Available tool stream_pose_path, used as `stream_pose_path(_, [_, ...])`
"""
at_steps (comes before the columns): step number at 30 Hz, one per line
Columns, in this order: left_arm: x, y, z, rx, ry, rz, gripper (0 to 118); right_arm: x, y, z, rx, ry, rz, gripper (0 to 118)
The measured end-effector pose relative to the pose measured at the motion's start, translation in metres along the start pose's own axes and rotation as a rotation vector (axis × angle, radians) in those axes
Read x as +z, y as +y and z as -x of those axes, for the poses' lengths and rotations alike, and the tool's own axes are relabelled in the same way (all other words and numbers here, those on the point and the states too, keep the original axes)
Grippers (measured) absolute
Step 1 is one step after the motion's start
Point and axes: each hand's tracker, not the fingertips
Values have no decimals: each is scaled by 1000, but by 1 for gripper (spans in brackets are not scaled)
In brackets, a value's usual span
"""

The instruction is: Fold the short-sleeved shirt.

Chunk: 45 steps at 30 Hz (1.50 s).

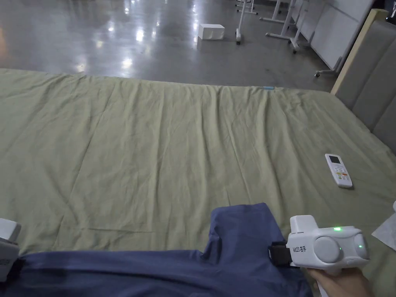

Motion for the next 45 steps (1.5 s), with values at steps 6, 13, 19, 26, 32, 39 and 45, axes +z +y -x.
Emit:
stream_pose_path(6, [16,-14,27,219,-94,-96,6,17,2,-1,-40,54,-10,0])
stream_pose_path(13, [123,-78,71,455,-234,-378,6,109,-28,-19,-73,142,-216,0])
stream_pose_path(19, [191,-184,72,405,-254,-433,6,197,-110,-29,-139,178,-297,0])
stream_pose_path(26, [161,-270,46,452,-284,-313,6,193,-194,-12,-132,154,-196,0])
stream_pose_path(32, [129,-282,47,445,-241,-316,25,145,-220,-19,-214,159,-138,4])
stream_pose_path(39, [177,-279,74,516,-101,-467,85,179,-235,-25,-188,44,-203,68])
stream_pose_path(45, [329,-273,29,288,40,-907,90,306,-230,-6,-229,46,-581,79])
